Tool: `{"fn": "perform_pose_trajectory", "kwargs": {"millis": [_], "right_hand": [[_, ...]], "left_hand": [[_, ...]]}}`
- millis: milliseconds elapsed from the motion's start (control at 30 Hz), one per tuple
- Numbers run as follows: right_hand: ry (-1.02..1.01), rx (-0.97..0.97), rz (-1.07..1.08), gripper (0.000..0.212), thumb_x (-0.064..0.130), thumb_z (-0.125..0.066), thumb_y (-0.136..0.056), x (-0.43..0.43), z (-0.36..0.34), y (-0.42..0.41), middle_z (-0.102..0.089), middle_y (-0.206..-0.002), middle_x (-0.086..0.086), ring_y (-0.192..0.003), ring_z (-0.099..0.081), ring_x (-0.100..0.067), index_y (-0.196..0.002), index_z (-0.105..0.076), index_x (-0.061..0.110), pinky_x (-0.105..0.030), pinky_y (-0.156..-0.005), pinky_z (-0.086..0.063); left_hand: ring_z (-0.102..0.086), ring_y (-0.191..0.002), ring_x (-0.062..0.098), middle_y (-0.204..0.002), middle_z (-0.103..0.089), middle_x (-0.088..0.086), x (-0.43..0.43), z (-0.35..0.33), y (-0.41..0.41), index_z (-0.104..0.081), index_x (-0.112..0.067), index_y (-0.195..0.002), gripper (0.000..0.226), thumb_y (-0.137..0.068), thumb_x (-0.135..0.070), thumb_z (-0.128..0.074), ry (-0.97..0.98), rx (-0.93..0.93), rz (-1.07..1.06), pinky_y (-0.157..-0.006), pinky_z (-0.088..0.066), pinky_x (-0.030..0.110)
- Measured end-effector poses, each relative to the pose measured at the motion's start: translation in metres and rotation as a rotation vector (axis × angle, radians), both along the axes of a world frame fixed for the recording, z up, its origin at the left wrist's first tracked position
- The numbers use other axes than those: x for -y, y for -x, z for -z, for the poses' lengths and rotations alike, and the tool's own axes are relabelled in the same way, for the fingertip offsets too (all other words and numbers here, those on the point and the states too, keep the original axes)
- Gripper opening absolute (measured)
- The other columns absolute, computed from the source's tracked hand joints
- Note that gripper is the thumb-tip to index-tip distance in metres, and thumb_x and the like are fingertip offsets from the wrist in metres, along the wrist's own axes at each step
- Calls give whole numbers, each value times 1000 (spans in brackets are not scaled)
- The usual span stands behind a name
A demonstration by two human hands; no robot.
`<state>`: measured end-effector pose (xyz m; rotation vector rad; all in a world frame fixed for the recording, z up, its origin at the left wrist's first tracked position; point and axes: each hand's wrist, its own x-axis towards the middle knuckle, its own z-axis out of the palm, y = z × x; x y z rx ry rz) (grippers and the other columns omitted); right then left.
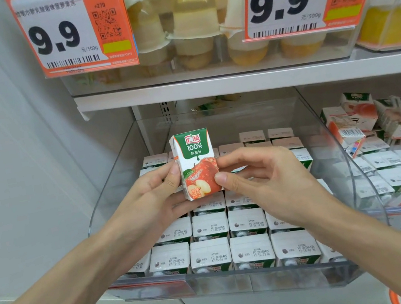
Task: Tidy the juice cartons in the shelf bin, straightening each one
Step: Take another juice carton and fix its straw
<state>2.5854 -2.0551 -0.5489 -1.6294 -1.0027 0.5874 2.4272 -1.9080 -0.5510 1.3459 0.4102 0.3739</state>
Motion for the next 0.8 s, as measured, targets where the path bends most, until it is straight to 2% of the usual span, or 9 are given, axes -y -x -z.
{"fn": "perform_pose_trajectory", "kwargs": {"millis": [200, 367, 567, 667, 800], "right_hand": [[23, 25, 40, 22, 33, -84, -87, -2, 1, 1, -79, -97, 19, -88, -74, -6, -109, -82, 30, -35, -89, -64], [0, -3, 50, 22, 25, -85, -87, -2, 1, -1, -80, -94, 10, -87, -76, -7, -109, -80, 28, -34, -88, -64], [-8, -41, 13, 37, 42, -89, -76, -2, -2, 3, -79, -99, 8, -89, -76, -9, -110, -78, 32, -33, -87, -64], [-7, -36, 7, 38, 35, -92, -76, -1, -2, 3, -78, -99, 6, -84, -75, -9, -110, -77, 30, -34, -83, -65], [-14, -25, -1, 29, 14, -86, -86, -1, -1, 2, -76, -97, 6, -84, -75, -9, -110, -78, 30, -28, -84, -63]], "left_hand": [[-74, -118, 29, -129, -75, 12, 0, 0, -2, -63, -7, -139, 42, -107, -26, -44, 11, -4, -19, -101, -60, 39], [-72, -122, 30, -131, -74, 13, 0, 3, -1, -63, -6, -139, 40, -107, -23, -47, -13, -4, -26, -102, -59, 40], [-71, -123, 29, -130, -75, 13, -1, 4, 0, -64, -7, -137, 40, -105, -25, -48, -28, 10, -22, -100, -60, 38], [-71, -123, 30, -130, -74, 14, -1, 4, 0, -63, -5, -139, 41, -106, -23, -47, 1, 3, -26, -101, -59, 40], [-71, -123, 33, -131, -74, 16, -1, 4, 0, -61, -3, -139, 41, -106, -21, -45, 34, -3, -36, -104, -58, 44]]}}
